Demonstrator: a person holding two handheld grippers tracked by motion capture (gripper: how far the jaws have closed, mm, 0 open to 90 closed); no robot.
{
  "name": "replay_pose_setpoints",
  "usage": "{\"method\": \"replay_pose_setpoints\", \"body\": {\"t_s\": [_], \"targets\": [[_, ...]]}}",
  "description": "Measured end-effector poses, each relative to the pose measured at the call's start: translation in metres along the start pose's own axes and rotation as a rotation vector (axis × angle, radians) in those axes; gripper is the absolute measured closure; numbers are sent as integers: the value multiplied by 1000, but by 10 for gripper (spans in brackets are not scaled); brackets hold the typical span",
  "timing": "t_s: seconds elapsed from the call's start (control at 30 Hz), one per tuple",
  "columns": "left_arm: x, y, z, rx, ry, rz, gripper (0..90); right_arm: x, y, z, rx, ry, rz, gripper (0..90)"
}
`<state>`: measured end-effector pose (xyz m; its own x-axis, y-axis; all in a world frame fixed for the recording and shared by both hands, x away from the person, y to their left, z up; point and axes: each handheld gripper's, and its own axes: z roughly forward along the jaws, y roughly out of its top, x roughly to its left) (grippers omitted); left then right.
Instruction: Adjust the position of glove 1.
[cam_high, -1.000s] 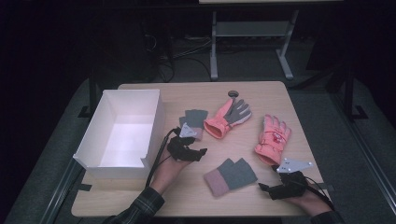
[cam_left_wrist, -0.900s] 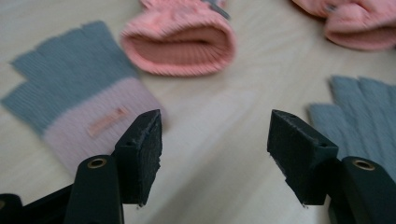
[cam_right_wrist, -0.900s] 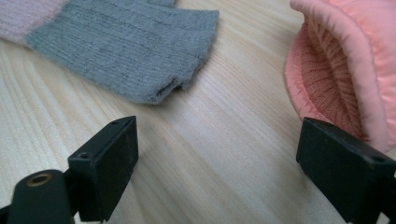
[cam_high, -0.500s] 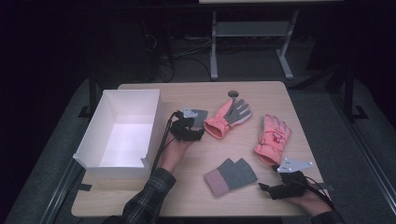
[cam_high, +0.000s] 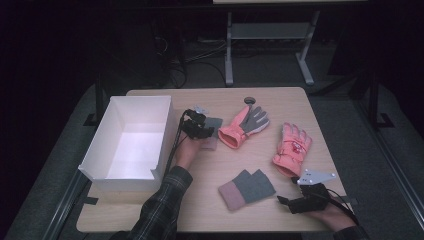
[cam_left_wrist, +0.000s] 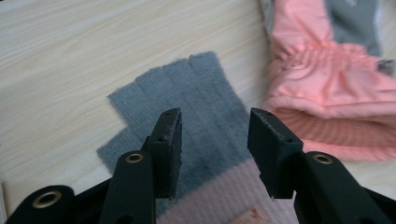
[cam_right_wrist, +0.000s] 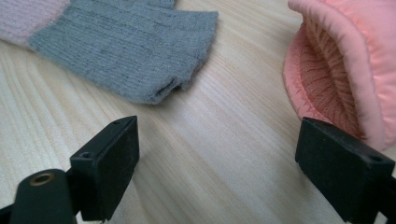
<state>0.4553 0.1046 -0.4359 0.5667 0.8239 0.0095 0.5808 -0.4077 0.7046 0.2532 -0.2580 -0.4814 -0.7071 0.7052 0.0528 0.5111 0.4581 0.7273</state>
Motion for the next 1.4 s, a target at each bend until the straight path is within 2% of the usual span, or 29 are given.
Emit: {"method": "replay_pose_setpoints", "body": {"t_s": [0.2, 0.27, 0.33, 0.43, 0.6, 0.7, 0.9, 1.0, 1.13, 1.4], "targets": [[2, -7, 16, 16, -16, -17, 564, 0, 0, 0, 0, 0, -5, 131], [2, -9, 21, 33, -4, -4, 581, 0, 0, 0, 0, 0, 1, 132], [2, -11, 24, 44, -2, -12, 604, 0, 0, 0, 0, -1, -7, 132], [3, -11, 25, 46, -1, -16, 625, 0, 0, 0, 0, -2, -7, 132], [5, -12, 26, 47, -7, -12, 711, 0, 0, 0, 1, -6, -11, 132], [8, -12, 25, 52, -17, -19, 831, 1, 0, 1, 1, -9, -9, 132], [8, -12, 25, 40, -29, -2, 861, 1, 0, 1, 0, -9, -10, 131], [12, -12, 24, 28, -54, -34, 869, 1, 0, 1, 0, -7, -9, 132], [14, -9, 19, 5, -67, -45, 872, 0, 0, 0, 1, -4, -10, 132], [12, 10, -2, -25, -46, -16, 873, 0, 0, 0, 1, -5, -11, 132]]}}
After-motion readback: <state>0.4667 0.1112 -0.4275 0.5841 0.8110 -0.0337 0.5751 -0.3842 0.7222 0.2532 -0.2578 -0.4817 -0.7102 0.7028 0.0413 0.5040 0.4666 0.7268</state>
